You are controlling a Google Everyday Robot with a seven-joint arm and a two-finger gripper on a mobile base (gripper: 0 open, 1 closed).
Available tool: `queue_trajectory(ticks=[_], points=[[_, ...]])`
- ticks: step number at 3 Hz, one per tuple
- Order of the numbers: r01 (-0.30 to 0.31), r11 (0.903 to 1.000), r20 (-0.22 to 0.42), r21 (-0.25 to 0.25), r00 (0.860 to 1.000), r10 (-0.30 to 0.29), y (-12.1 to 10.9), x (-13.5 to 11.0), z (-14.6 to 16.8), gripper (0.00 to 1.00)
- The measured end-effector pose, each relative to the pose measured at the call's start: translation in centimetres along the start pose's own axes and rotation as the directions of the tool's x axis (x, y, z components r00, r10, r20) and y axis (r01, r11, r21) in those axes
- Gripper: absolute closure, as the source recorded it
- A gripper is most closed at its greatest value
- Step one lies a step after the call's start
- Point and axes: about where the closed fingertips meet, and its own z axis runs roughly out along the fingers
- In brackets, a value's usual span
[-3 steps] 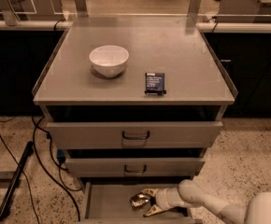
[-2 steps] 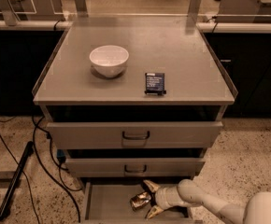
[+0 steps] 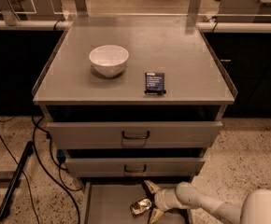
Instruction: Pick orange can from bottom drawer and place on counter
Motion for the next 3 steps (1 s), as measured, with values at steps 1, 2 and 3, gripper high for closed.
queue_trajectory(ticks=[1,2,3], points=[[-0.005,0.9999,-0.028,0.011,1.000,0.006,-0.2,0.5,0.3,0.00],[-0.014,0.9998,-0.053,0.014,0.998,0.015,-0.3,1.0,0.6,0.05],[-0.039,0.9992,-0.070,0.005,0.997,0.039,-0.2,1.8,1.0,0.06]])
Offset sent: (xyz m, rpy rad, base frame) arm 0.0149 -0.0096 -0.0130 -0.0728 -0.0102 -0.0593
